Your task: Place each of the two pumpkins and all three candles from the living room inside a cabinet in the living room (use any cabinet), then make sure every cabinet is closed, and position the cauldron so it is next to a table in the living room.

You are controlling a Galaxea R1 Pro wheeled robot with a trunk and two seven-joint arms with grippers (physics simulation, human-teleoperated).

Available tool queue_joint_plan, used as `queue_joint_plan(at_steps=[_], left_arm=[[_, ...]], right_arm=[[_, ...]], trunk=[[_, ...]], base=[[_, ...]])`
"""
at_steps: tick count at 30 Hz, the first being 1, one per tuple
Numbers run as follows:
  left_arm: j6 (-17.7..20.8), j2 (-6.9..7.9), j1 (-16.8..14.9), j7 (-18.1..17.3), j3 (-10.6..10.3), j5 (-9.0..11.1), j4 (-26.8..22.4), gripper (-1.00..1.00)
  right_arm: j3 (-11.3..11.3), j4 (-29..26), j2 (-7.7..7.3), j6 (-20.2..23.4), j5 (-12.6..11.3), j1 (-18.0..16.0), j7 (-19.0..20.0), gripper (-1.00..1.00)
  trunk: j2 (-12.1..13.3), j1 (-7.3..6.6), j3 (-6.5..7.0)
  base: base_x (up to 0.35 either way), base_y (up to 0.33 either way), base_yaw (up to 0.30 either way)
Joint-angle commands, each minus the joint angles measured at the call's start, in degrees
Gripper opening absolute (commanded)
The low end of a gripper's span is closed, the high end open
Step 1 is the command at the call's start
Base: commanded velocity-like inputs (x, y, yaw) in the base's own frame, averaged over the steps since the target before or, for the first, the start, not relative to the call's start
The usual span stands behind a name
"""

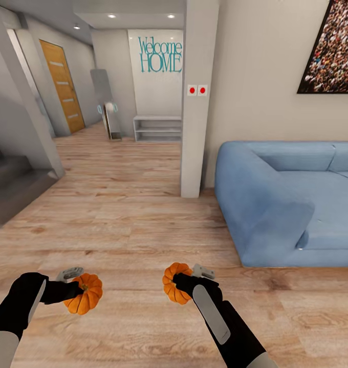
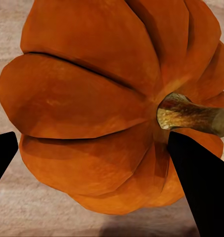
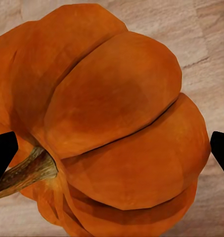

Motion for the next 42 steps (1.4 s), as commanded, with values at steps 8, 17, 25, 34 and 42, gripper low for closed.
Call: queue_joint_plan(at_steps=[8,17,25,34,42], left_arm=[[0.0,0.01,0.0,0.1,-0.2,-0.1,0.0,-1.0],[-0.4,0.01,0.0,0.1,-0.2,-0.1,0.0,-1.0],[-0.5,-0.02,0.0,0.1,-0.2,-0.1,0.0,-1.0],[-0.5,-0.09,0.0,0.1,-0.2,-0.2,0.0,-1.0],[-1.8,-1.35,0.0,7.4,-0.2,0.1,0.0,-1.0]], right_arm=[[0.1,0.1,0.0,-1.9,0.0,0.0,0.1,-1.0],[0.2,0.1,0.0,-2.0,0.0,0.0,0.1,-1.0],[0.2,0.3,0.0,-2.1,0.0,0.0,0.1,-1.0],[0.2,0.6,0.0,-2.1,0.0,0.0,0.1,-1.0],[0.2,0.6,0.0,-2.2,0.1,0.0,-0.1,-1.0]], trunk=[[3.2,-1.76,1.44],[6.8,-3.74,3.05],[10.0,-5.5,4.49],[13.7,-7.47,6.11],[16.9,-9.23,7.54]], base=[[0.0,0.0,0.0],[0.0,0.0,0.0],[0.0,0.0,0.0],[0.0,0.0,0.0],[0.0,0.0,0.0]])
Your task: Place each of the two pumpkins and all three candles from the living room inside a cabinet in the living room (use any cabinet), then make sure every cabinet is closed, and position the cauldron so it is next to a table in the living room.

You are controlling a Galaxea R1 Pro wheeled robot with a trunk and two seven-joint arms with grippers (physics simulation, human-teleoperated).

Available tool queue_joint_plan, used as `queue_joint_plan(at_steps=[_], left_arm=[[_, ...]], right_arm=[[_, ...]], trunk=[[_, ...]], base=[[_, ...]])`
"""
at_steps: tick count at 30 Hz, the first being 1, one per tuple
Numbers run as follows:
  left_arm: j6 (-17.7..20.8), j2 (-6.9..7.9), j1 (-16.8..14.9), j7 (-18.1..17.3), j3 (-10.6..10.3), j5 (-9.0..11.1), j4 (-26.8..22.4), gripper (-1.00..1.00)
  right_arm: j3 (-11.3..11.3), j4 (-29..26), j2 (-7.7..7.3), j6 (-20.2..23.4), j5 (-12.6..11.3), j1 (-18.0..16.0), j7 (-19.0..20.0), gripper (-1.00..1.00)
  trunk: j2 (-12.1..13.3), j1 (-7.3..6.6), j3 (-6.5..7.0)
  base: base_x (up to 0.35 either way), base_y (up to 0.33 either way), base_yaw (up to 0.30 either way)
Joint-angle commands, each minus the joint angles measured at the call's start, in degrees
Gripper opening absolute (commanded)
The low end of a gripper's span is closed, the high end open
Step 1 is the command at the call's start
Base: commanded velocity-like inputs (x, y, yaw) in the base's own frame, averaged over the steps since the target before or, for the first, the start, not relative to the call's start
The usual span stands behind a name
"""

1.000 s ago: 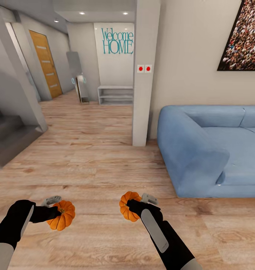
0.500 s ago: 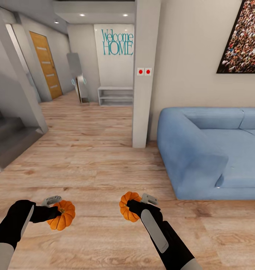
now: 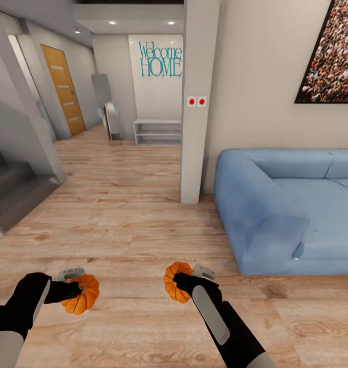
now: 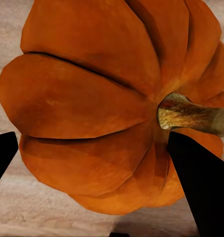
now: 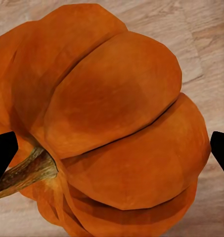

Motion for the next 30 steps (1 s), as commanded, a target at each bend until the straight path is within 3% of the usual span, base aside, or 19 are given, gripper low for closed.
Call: queue_joint_plan(at_steps=[1,5,10,13,16,20,24,30], left_arm=[[-0.1,-0.34,0.0,1.6,0.0,0.2,0.0,-1.0],[-0.3,-1.18,0.0,4.8,0.0,0.3,0.1,-1.0],[-0.3,-1.48,0.0,5.4,0.0,0.4,0.2,-1.0],[-0.4,-2.47,0.0,5.6,0.0,0.1,0.3,-1.0],[-2.3,-4.02,0.0,7.5,0.0,-0.1,0.4,-1.0],[-5.2,-7.15,0.0,16.6,0.2,0.4,1.5,-1.0],[-5.6,-8.37,0.0,20.0,0.6,0.7,1.7,-1.0],[-5.8,-8.67,0.0,20.7,0.6,0.7,1.8,-1.0]], right_arm=[[0.0,0.0,0.0,0.0,0.0,0.0,-0.2,-1.0],[-0.1,0.1,0.0,0.0,0.0,0.0,-0.9,-1.0],[-0.1,0.6,0.0,0.1,0.8,-0.1,-7.6,-1.0],[-0.1,1.6,0.0,0.0,4.1,-0.2,-10.2,-1.0],[-0.2,2.4,0.0,-0.6,9.3,-0.2,-11.1,-1.0],[-0.2,3.0,0.0,-0.9,13.3,-0.2,-13.4,-1.0],[-0.2,5.1,0.0,-0.9,13.9,-0.2,-14.0,-1.0],[0.0,5.3,0.0,-1.1,14.2,-0.2,-13.9,-1.0]], trunk=[[0.4,-0.23,0.18],[2.0,-1.1,0.9],[4.0,-2.2,1.8],[5.2,-2.86,2.34],[6.4,-3.52,2.88],[8.0,-4.4,3.59],[8.8,-4.84,3.95],[8.8,-4.84,3.95]], base=[[0.0,0.0,0.0],[0.0,0.0,0.0],[0.0,0.0,0.0],[0.0,0.0,0.0],[0.0,0.0,0.0],[0.0,0.0,0.0],[0.0,0.0,0.0],[0.0,0.0,0.0]])
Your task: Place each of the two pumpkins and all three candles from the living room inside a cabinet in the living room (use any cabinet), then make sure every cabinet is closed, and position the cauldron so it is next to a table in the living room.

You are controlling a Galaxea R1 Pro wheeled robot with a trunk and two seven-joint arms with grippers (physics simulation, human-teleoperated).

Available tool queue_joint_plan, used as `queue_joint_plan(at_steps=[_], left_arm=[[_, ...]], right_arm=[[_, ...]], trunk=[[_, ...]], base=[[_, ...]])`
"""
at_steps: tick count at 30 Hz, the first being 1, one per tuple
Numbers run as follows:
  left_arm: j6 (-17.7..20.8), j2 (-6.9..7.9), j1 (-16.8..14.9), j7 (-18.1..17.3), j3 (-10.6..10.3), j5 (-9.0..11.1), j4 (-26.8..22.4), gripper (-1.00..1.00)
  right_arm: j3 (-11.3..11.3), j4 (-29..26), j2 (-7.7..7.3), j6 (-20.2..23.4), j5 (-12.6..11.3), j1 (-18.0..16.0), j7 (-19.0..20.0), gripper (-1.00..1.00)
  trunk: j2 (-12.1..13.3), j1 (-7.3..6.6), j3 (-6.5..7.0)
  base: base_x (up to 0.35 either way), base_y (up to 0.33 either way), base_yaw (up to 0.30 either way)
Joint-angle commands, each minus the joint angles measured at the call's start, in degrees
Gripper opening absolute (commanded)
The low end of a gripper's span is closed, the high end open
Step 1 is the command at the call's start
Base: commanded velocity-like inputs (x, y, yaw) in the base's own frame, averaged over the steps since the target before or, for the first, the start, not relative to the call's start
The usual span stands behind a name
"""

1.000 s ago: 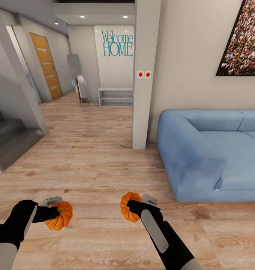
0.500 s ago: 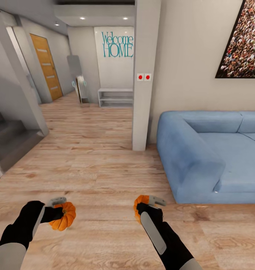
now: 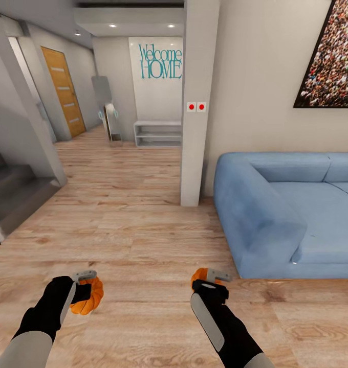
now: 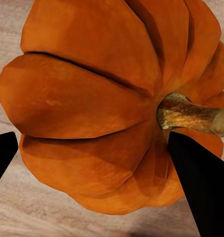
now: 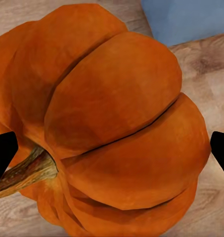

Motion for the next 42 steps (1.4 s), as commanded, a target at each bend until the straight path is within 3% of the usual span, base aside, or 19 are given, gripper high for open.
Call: queue_joint_plan(at_steps=[1,3,6,8,17,34,36,37,42], left_arm=[[-0.1,0.01,0.0,0.1,0.0,-0.1,0.0,-1.0],[-0.2,0.01,0.0,0.1,0.0,-0.1,0.0,-1.0],[-0.2,0.01,0.0,0.1,0.0,-0.1,0.0,-1.0],[-0.2,0.01,0.0,0.1,0.0,-0.1,0.0,-1.0],[-0.7,0.01,0.0,0.1,0.0,-0.1,0.0,-1.0],[-1.2,-0.12,0.0,0.1,-0.1,-0.1,0.0,-1.0],[-1.2,-0.15,0.0,0.1,-0.2,-0.1,0.0,-1.0],[-1.3,-0.16,0.0,0.1,-0.2,-0.1,0.0,-1.0],[-1.3,-0.17,0.0,0.1,-0.2,-0.1,0.0,-1.0]], right_arm=[[0.0,0.0,0.0,0.0,0.1,0.0,0.1,-1.0],[0.6,0.0,0.0,-1.2,0.1,0.0,0.2,-1.0],[4.3,0.1,0.0,-6.4,0.0,0.0,0.3,-1.0],[5.0,0.0,0.0,-7.2,0.0,0.0,0.3,-1.0],[5.8,-0.1,0.0,-7.6,0.0,0.0,0.4,-1.0],[5.9,-0.1,0.0,-7.5,0.0,0.0,0.4,-1.0],[6.8,-0.2,0.0,-7.5,0.0,0.0,0.5,-1.0],[8.9,-0.2,0.0,-7.6,0.1,0.0,0.4,-1.0],[9.8,-0.4,0.0,-7.6,0.1,0.0,0.5,-1.0]], trunk=[[0.0,0.0,0.0],[0.0,0.0,0.0],[0.0,0.0,0.0],[0.0,0.0,0.0],[0.0,0.0,0.0],[0.0,0.0,-0.53],[0.0,0.0,-0.57],[0.0,0.0,-0.57],[0.0,0.0,-0.58]], base=[[0.0,0.0,0.0],[0.0,0.0,0.0],[0.0,0.0,0.0],[0.0,0.0,0.0],[0.0,0.0,0.038],[0.0,0.0,0.265],[0.0,0.0,0.108],[0.0,0.0,0.022],[0.0,0.0,0.007]])
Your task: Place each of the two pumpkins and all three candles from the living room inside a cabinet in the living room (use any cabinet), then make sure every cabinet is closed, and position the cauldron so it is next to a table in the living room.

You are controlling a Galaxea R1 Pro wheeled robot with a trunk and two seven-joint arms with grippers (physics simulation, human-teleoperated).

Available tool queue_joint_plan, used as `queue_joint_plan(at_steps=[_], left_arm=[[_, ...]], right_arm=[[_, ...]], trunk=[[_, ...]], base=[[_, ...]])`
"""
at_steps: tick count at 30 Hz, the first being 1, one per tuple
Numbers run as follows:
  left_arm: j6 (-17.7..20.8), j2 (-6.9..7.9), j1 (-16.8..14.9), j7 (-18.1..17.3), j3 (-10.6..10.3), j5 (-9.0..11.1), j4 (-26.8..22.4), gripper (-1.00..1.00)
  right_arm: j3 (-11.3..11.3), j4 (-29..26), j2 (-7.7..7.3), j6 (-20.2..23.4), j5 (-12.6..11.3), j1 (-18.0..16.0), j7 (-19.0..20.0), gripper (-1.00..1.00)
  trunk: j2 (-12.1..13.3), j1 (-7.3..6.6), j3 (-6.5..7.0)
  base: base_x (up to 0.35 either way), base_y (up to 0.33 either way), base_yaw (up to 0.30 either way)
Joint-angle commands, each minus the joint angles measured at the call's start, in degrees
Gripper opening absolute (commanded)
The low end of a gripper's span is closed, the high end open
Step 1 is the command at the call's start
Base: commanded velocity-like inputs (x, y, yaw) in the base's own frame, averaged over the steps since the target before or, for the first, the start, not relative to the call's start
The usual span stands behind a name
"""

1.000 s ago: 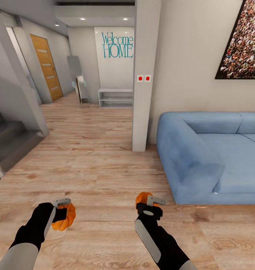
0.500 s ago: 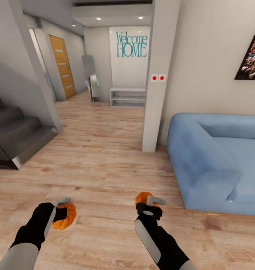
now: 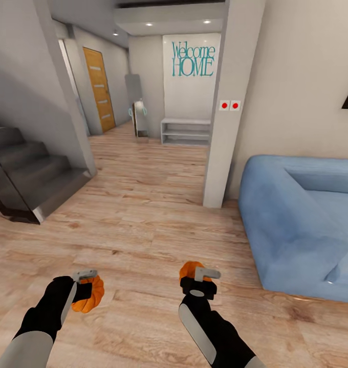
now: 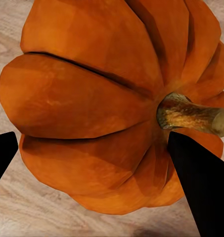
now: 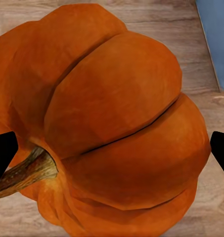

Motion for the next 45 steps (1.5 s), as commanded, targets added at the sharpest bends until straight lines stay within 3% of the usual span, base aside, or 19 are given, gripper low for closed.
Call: queue_joint_plan(at_steps=[1,8,45], left_arm=[[0.0,0.0,0.0,0.1,0.0,-0.1,0.0,-1.0],[0.0,0.01,0.0,0.1,0.1,-0.1,0.0,-1.0],[-1.6,-0.01,0.1,-0.1,0.0,-0.1,0.0,-1.0]], right_arm=[[0.1,0.0,0.0,0.0,0.0,0.0,0.0,-1.0],[0.8,-0.1,0.0,0.0,0.0,0.0,0.0,-1.0],[0.8,0.1,0.0,0.0,-0.1,0.0,0.1,-1.0]], trunk=[[0.0,0.0,0.0],[0.0,0.0,0.03],[0.0,0.0,0.03]], base=[[0.0,0.0,0.002],[0.0,0.043,0.092],[0.0,0.016,0.289]])
